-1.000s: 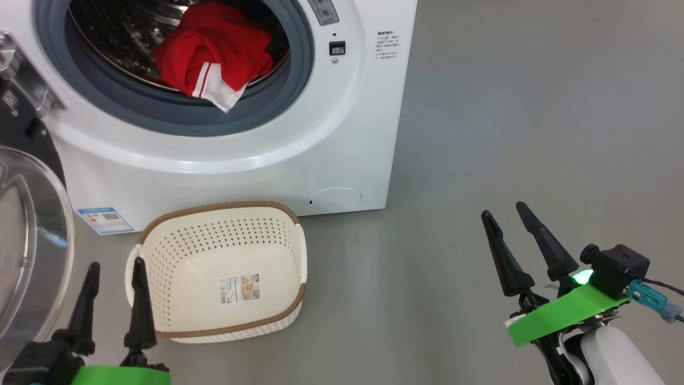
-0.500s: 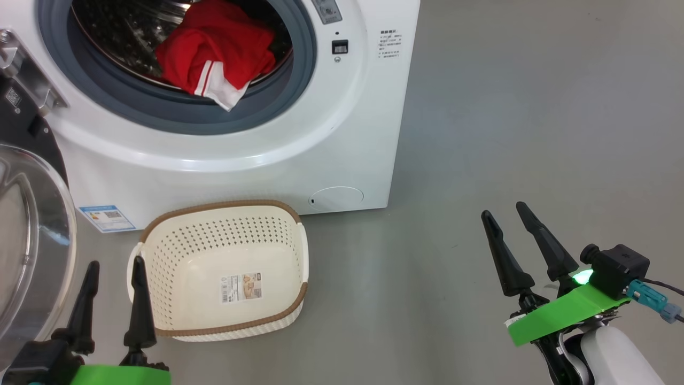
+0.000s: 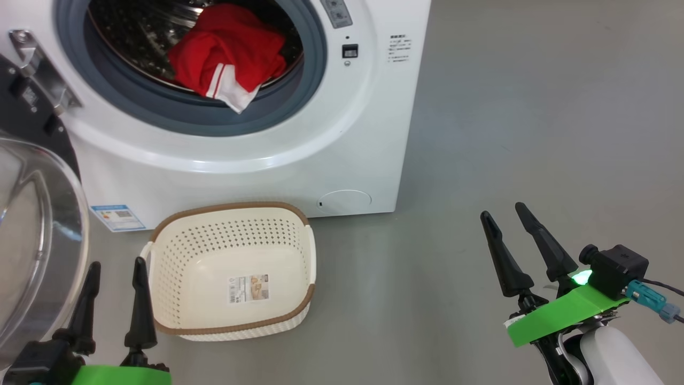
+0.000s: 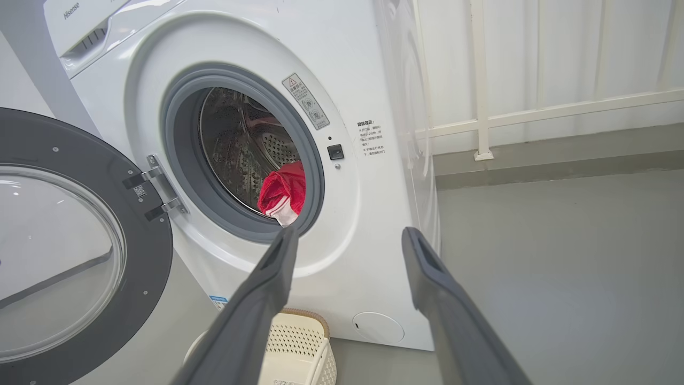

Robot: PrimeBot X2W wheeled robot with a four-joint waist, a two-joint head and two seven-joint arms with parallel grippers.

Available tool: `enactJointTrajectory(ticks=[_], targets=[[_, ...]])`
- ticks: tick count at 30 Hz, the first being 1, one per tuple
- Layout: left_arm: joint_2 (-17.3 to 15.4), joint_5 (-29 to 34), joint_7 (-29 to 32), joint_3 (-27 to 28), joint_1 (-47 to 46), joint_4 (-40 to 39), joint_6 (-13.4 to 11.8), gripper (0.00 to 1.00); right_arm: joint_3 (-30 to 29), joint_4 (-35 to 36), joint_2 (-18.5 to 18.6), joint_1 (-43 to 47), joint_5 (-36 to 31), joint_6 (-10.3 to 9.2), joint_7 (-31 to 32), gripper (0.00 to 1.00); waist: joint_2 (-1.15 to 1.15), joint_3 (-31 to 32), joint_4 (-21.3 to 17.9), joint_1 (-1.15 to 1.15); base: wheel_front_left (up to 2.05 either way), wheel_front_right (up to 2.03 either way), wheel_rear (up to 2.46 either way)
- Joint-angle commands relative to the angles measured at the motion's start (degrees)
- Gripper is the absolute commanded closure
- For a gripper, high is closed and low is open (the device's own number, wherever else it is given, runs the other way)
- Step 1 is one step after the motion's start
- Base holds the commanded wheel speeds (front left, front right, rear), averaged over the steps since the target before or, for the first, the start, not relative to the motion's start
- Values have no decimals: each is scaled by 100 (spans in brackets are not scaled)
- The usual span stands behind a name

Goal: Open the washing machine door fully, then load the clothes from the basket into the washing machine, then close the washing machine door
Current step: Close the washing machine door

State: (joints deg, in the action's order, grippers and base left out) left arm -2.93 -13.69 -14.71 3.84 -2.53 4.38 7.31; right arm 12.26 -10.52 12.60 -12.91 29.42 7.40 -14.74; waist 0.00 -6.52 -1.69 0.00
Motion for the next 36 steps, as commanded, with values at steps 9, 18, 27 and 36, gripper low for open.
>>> enactJointTrajectory(ticks=[9,18,27,36], targets=[[-53,59,-29,208,-80,-51,14,0,165,106,52,25,76,9,-26,0,0,71,361,0,0,0,0],[-34,90,-29,252,-3,-43,-44,0,265,57,92,47,118,9,-26,0,0,179,821,0,0,0,0],[-17,46,-29,281,38,-56,-119,0,317,19,94,64,142,9,-26,0,0,283,1169,0,0,0,0],[-5,12,-29,258,129,-44,-260,0,341,-3,80,119,170,9,-26,0,0,387,1656,0,0,0,0]])
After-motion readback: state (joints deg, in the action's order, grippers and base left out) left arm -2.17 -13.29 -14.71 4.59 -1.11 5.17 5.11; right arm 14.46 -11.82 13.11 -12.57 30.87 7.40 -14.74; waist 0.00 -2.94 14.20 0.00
